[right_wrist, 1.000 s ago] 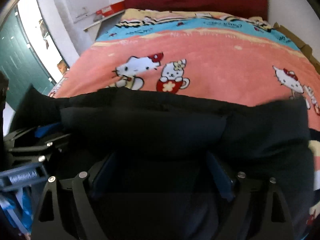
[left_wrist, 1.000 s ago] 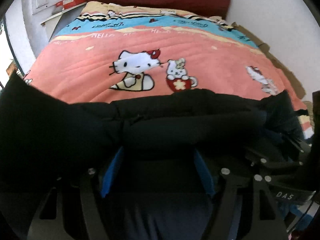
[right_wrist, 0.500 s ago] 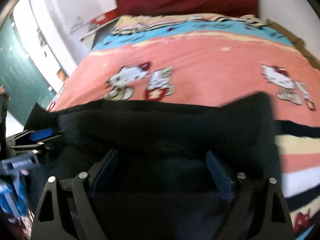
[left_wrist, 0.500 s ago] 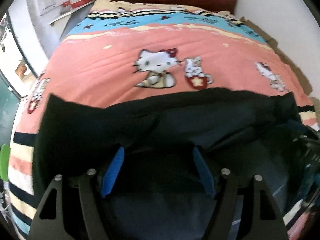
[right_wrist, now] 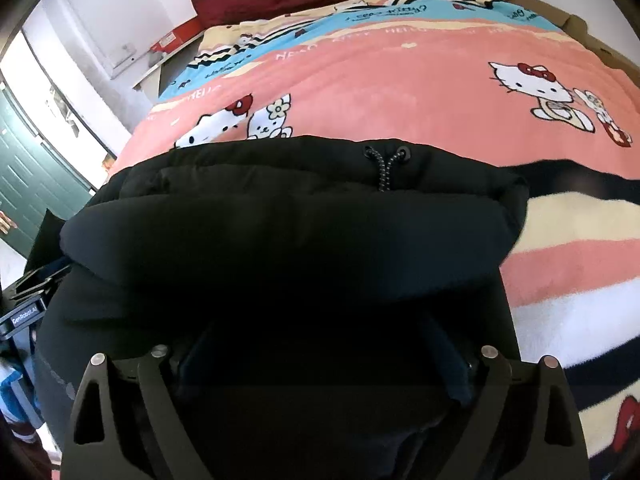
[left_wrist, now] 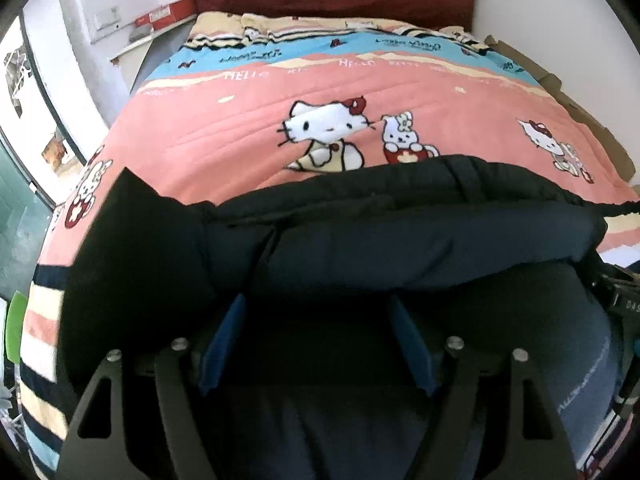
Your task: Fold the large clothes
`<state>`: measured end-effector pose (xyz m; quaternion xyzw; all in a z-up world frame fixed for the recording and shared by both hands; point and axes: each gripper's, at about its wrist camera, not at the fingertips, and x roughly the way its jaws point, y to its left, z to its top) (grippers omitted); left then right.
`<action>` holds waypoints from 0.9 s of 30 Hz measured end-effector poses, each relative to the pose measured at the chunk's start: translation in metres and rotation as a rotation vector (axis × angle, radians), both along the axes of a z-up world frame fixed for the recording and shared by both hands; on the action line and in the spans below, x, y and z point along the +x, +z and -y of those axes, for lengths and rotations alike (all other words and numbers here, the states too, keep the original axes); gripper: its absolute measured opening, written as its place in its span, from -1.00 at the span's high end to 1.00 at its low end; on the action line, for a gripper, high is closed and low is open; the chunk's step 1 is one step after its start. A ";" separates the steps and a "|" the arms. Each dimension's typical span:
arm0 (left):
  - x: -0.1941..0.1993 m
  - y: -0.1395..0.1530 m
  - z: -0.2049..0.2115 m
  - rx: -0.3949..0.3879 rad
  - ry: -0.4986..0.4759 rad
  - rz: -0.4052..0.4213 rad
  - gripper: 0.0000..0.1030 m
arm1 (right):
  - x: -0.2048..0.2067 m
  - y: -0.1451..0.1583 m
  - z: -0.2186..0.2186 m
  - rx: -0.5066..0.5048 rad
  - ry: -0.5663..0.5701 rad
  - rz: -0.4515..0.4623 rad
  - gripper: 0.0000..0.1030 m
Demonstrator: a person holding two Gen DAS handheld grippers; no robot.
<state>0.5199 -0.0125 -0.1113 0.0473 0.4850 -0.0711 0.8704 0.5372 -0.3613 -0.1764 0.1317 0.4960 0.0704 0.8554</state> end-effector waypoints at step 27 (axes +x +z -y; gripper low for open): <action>-0.040 -0.057 -0.178 -0.278 0.216 -0.305 -1.00 | -0.057 -0.062 0.083 0.384 -0.050 -0.291 -0.99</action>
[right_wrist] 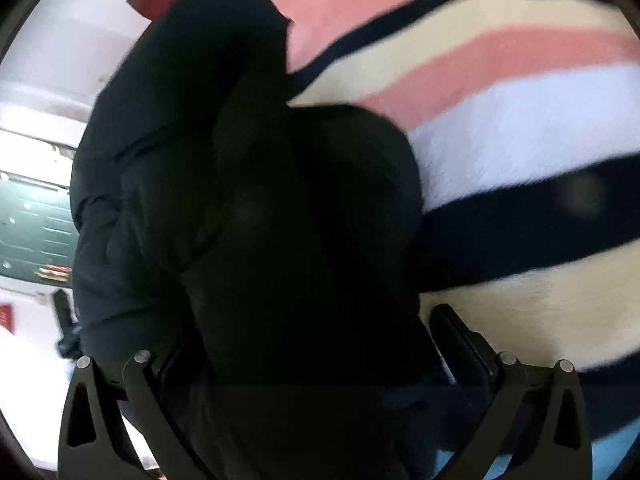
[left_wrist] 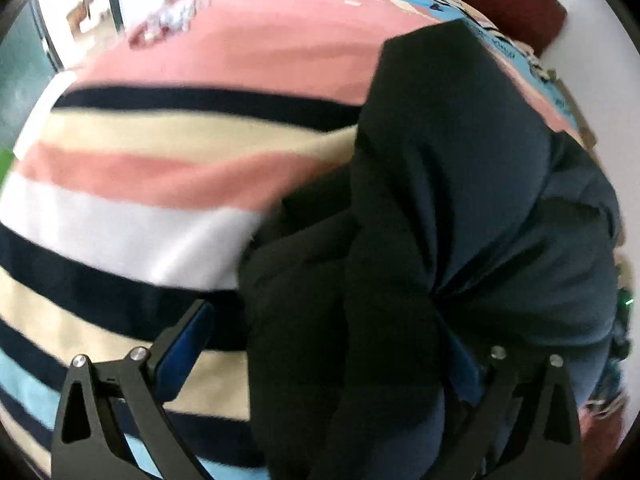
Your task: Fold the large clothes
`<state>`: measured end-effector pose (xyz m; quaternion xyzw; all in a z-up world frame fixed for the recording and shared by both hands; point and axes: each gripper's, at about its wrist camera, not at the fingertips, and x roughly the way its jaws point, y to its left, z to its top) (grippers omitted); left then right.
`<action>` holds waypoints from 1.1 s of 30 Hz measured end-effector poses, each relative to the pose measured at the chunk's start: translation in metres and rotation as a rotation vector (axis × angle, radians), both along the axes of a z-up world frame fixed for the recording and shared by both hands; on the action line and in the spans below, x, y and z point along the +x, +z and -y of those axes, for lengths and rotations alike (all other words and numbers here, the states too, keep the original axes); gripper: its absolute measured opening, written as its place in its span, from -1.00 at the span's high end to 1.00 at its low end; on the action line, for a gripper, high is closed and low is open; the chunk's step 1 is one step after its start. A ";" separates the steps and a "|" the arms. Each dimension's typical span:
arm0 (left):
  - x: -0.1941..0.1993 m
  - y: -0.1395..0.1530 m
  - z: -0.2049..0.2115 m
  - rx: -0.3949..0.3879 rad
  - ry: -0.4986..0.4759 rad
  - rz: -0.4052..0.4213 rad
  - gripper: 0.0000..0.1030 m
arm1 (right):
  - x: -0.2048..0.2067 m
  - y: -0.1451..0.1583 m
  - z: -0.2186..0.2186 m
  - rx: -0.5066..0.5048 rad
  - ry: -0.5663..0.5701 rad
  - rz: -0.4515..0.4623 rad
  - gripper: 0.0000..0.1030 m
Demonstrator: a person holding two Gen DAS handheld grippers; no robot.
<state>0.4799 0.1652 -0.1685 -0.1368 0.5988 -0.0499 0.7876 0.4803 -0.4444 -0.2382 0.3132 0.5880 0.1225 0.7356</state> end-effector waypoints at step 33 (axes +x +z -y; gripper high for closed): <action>-0.104 0.099 0.020 -0.352 -0.093 0.167 0.56 | -0.061 0.124 -0.049 0.087 0.148 0.336 0.59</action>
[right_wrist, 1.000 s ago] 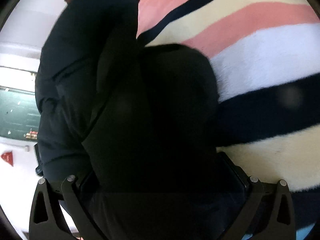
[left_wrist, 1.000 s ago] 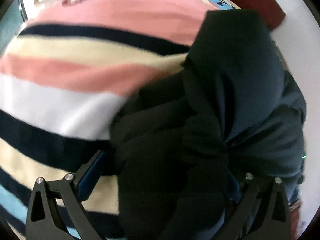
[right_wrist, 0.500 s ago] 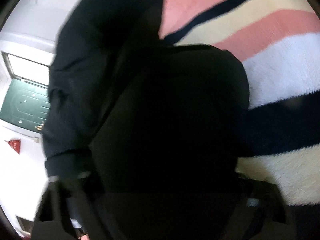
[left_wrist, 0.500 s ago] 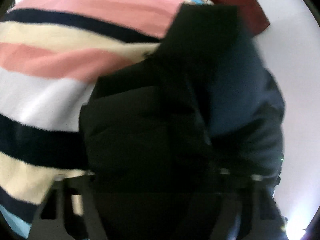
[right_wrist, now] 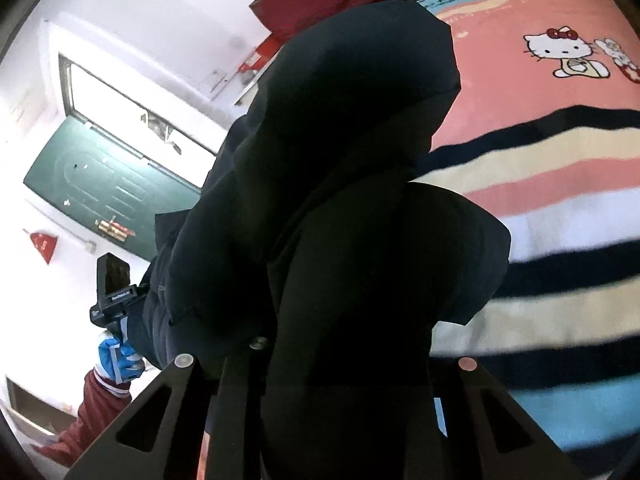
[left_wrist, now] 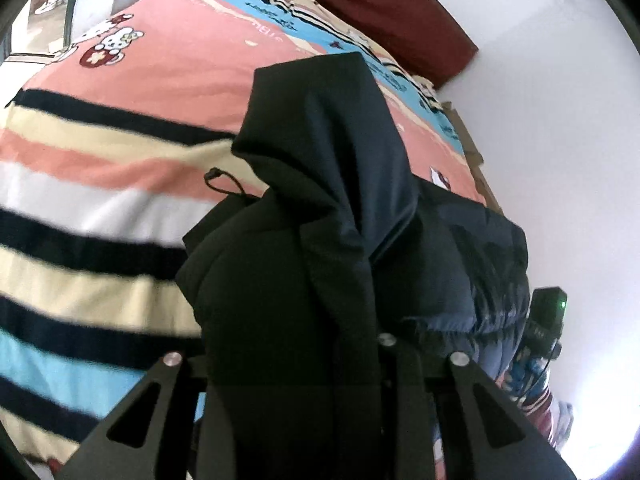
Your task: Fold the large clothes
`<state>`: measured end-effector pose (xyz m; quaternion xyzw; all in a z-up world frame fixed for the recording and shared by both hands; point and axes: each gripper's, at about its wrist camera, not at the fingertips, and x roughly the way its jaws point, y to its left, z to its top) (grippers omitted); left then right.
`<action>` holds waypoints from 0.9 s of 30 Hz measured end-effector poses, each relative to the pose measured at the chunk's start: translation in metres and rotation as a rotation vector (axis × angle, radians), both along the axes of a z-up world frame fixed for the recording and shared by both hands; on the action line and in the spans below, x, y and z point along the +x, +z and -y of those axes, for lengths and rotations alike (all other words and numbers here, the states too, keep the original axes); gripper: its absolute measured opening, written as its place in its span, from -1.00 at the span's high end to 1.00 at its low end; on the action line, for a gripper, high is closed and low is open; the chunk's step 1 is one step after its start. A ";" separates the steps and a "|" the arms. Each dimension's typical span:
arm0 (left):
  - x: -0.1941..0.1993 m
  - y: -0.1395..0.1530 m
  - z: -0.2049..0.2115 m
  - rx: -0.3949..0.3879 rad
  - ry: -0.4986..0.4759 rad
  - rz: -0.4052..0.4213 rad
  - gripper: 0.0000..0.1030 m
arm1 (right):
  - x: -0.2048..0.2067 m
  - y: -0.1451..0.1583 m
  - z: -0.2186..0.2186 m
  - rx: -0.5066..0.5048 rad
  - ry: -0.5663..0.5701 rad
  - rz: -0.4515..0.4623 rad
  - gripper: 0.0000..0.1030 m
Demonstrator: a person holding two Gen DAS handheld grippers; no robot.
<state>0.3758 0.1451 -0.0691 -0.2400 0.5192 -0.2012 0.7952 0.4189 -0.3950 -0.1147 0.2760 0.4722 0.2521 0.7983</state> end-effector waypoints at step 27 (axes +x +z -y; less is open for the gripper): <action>-0.074 0.004 -0.065 0.214 0.174 0.021 -0.11 | -0.106 -0.007 0.015 -0.390 -0.207 0.011 -0.84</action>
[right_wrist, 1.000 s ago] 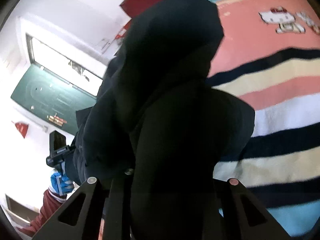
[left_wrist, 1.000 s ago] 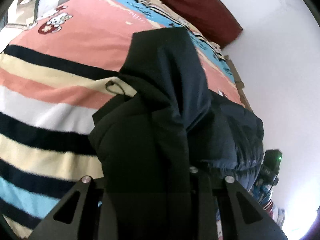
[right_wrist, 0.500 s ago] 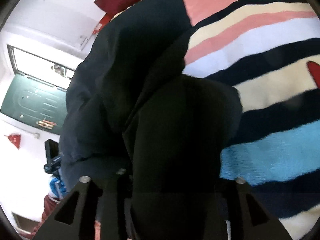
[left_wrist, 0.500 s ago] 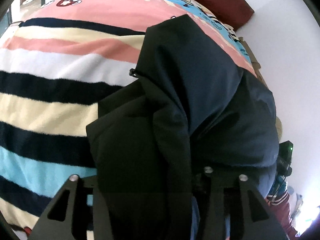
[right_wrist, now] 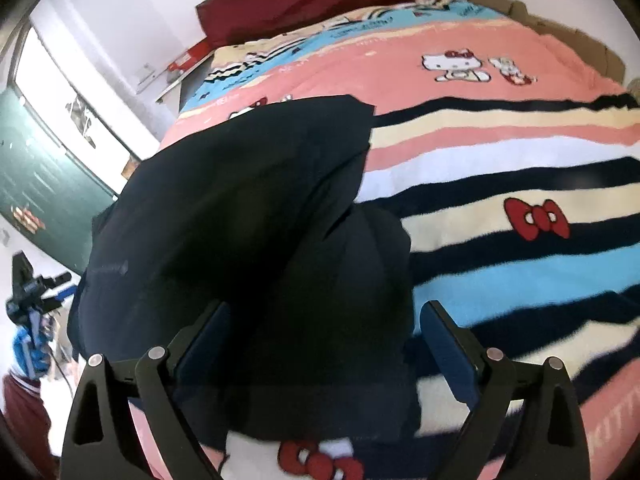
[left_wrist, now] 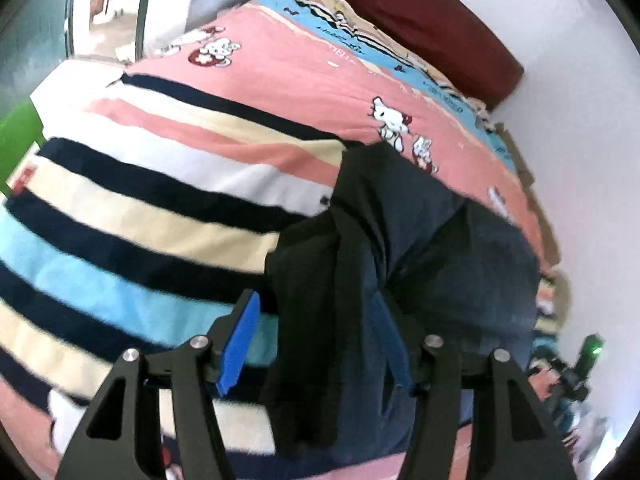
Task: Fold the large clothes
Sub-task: 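Open both tools and release the folded jacket onto the bed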
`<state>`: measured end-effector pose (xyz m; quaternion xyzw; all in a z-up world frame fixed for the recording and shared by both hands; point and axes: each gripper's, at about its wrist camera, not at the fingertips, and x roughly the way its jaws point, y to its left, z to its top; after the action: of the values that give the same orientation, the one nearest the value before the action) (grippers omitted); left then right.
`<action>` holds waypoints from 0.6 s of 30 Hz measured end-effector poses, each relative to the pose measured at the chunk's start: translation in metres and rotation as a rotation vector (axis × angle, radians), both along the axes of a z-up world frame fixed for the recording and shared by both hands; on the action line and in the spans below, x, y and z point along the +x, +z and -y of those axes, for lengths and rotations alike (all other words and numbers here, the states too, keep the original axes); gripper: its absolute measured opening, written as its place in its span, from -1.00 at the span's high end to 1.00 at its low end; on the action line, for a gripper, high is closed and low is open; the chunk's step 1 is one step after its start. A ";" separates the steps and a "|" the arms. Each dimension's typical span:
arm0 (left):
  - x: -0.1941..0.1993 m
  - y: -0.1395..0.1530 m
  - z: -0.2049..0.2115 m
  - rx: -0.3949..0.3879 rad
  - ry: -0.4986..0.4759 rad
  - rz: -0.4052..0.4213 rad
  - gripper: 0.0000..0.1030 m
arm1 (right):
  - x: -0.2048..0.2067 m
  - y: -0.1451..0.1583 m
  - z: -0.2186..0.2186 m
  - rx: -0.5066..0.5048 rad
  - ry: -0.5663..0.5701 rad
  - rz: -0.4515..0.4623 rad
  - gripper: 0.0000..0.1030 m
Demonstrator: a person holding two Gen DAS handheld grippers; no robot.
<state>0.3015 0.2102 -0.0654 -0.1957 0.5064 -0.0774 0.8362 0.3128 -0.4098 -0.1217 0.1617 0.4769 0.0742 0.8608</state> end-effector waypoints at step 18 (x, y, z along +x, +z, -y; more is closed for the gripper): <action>-0.194 -0.052 0.160 0.378 0.025 0.183 -0.43 | -0.157 -0.028 -0.088 -0.196 0.004 0.040 -0.99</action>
<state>0.1078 0.0498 -0.1175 -0.0339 0.4312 0.0121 0.9016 0.1557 -0.3219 -0.1495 0.0745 0.4646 0.0321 0.8818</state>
